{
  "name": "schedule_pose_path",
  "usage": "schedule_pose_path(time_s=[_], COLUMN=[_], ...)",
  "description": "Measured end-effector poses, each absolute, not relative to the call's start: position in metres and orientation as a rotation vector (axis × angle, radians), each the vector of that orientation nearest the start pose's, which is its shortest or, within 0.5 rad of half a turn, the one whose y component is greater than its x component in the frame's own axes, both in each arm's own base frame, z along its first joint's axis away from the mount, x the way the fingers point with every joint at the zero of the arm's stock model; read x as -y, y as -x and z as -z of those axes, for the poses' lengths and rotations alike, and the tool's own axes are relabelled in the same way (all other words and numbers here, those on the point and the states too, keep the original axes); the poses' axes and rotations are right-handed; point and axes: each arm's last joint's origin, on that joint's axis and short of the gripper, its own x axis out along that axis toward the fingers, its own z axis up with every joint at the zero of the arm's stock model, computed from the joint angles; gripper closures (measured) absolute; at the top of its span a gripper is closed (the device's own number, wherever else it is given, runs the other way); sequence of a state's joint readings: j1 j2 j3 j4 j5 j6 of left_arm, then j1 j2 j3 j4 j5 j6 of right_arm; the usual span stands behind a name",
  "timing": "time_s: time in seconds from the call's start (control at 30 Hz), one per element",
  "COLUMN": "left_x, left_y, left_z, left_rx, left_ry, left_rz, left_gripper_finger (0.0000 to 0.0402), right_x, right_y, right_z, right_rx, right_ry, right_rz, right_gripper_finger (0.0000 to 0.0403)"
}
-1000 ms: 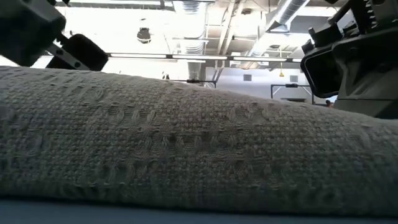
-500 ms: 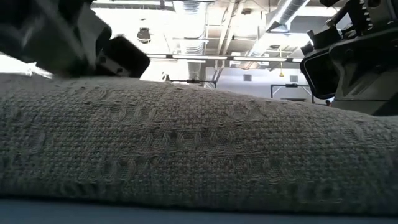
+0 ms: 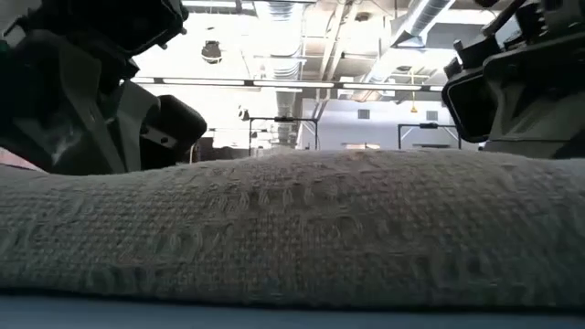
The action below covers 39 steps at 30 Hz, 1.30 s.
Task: Roll towel
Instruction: Roll the gray towel
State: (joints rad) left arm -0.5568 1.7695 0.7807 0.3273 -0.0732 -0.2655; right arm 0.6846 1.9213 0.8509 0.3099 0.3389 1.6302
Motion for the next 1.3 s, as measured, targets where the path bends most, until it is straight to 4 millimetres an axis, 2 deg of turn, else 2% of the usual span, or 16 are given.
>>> schedule_pose_path(time_s=[0.13, 0.3, 0.43, 0.6, 0.8, 0.93, 1.1, 1.3], left_x=[0.173, 0.175, 0.177, 0.176, 0.174, 0.174, 0.174, 0.171], left_y=[-0.283, -0.285, -0.287, -0.287, -0.287, -0.287, -0.287, -0.289], left_z=[-0.129, -0.115, -0.103, -0.103, -0.103, -0.103, -0.102, -0.103], left_rx=[-0.709, -0.743, -0.761, -0.763, -0.776, -0.780, -0.780, -0.787], left_ry=[0.028, 0.036, 0.053, 0.047, 0.047, 0.049, 0.051, 0.069], left_rz=[0.369, 0.378, 0.393, 0.393, 0.399, 0.406, 0.409, 0.428], left_gripper_finger=[0.0400, 0.0400, 0.0400, 0.0400, 0.0400, 0.0400, 0.0400, 0.0400], right_x=[-0.214, -0.214, -0.214, -0.209, -0.201, -0.199, -0.209, -0.235], right_y=[-0.277, -0.277, -0.276, -0.270, -0.259, -0.256, -0.255, -0.256], right_z=[-0.100, -0.100, -0.109, -0.117, -0.136, -0.156, -0.170, -0.162], right_rx=[-0.737, -0.736, -0.737, -0.758, -0.813, -0.778, -0.705, -0.589], right_ry=[-1.181, -1.197, -1.209, -1.180, -1.109, -1.052, -0.812, -0.363], right_rz=[0.277, 0.280, 0.262, 0.284, 0.325, 0.247, 0.033, -0.235], right_gripper_finger=[0.0330, 0.0310, 0.0289, 0.0252, 0.0220, 0.0216, 0.0217, 0.0218])
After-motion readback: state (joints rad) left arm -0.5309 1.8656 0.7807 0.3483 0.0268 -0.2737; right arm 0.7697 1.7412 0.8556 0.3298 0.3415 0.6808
